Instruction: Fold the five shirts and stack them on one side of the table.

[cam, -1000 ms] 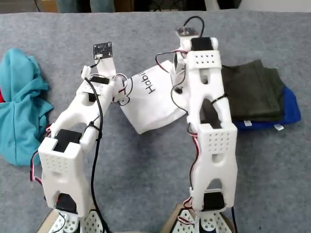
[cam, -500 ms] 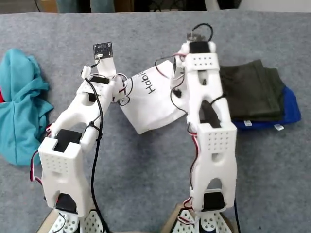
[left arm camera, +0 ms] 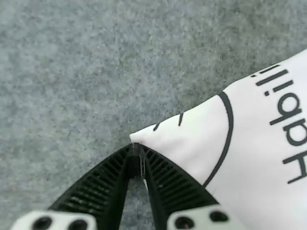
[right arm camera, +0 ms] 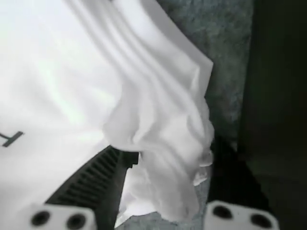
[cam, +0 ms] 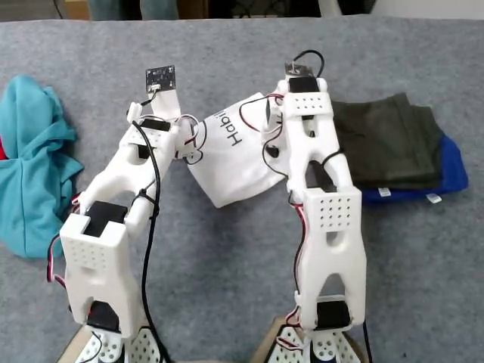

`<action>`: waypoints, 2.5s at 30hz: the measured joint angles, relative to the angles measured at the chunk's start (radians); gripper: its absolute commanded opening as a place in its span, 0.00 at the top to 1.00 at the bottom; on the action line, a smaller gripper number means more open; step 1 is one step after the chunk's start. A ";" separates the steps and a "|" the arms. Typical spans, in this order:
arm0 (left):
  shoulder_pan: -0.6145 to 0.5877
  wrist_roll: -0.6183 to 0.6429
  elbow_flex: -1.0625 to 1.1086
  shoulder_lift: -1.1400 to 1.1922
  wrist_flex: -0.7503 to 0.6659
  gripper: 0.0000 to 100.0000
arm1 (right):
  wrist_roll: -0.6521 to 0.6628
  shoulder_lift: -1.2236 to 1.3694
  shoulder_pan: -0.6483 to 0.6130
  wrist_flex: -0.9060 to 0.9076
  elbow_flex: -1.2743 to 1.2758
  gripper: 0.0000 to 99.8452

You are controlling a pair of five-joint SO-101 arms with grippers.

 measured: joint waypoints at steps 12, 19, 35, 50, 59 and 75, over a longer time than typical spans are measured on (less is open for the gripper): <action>0.000 0.000 0.000 0.000 0.000 0.97 | 0.002 0.029 0.021 0.028 -0.078 0.99; -0.008 0.028 -0.002 -0.005 0.015 0.92 | 0.043 0.043 0.025 0.133 -0.218 0.99; -0.178 0.436 0.063 -0.092 0.058 0.69 | 0.255 0.038 0.025 0.170 -0.559 0.99; -0.178 0.437 0.068 -0.092 0.058 0.69 | 0.446 -0.183 0.330 0.173 -0.434 0.99; -0.178 0.437 0.068 -0.092 0.058 0.69 | 0.545 -0.192 0.592 0.166 -0.425 0.99; -0.178 0.437 0.061 -0.064 0.058 0.69 | 0.555 -0.114 0.704 0.137 -0.419 0.94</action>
